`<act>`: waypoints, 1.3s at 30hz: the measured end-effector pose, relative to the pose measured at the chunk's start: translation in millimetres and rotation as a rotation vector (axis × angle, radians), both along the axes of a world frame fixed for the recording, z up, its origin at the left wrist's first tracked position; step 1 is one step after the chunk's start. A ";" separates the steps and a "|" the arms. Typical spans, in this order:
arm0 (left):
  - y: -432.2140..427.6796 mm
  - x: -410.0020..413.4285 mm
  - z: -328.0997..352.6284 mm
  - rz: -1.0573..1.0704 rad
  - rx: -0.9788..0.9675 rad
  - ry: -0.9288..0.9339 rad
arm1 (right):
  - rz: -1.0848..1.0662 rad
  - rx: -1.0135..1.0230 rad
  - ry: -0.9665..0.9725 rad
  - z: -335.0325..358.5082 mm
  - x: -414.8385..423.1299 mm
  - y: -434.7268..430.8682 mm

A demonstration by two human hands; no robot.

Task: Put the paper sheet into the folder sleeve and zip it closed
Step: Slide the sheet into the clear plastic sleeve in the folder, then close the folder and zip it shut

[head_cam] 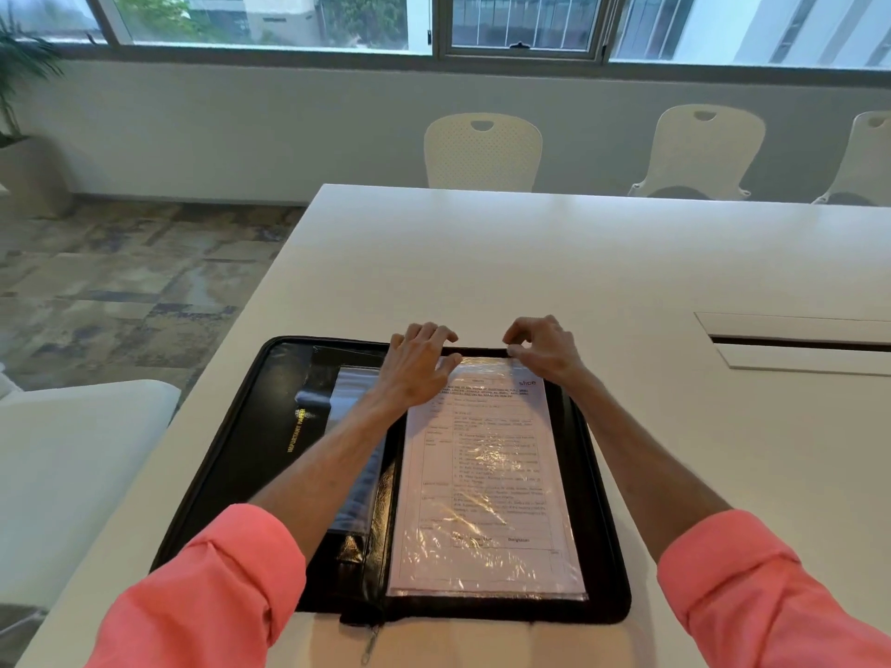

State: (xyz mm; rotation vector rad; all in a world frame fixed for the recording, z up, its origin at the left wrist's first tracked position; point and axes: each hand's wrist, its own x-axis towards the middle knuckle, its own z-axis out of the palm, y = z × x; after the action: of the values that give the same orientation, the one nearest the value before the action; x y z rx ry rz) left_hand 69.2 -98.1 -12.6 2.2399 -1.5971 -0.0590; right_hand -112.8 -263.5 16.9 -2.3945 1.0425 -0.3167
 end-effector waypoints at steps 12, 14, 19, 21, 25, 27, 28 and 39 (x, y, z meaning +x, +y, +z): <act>98.8 -43.5 10.8 0.150 0.029 0.067 | -0.003 -0.043 -0.148 1.1 -22.1 76.0; 117.1 -47.2 12.7 0.181 0.022 0.058 | 0.025 -0.031 -0.166 1.5 -18.8 93.6; 158.4 -47.3 13.2 0.272 0.001 0.048 | 0.111 -0.021 -0.162 -1.2 -2.5 137.7; 174.5 -41.8 12.0 0.302 0.006 0.057 | 0.136 -0.015 -0.153 -4.1 5.8 156.1; 206.5 -26.5 8.9 0.354 -0.003 0.053 | 0.199 -0.027 -0.133 -9.0 24.3 194.1; 223.6 -16.4 7.0 0.370 -0.003 0.048 | 0.220 -0.033 -0.118 -10.8 35.1 212.4; 232.5 -10.2 6.5 0.379 -0.002 0.042 | 0.225 -0.035 -0.109 -11.0 41.2 221.5; 296.8 57.1 5.2 0.567 -0.052 0.200 | 0.166 -0.063 -0.058 -34.1 88.0 313.9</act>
State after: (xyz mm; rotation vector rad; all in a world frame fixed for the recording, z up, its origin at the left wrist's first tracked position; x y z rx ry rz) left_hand 126.3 198.7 -7.4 2.4670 -0.8154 -0.0812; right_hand -24.7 50.4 -17.2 -2.4936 0.8124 -0.3623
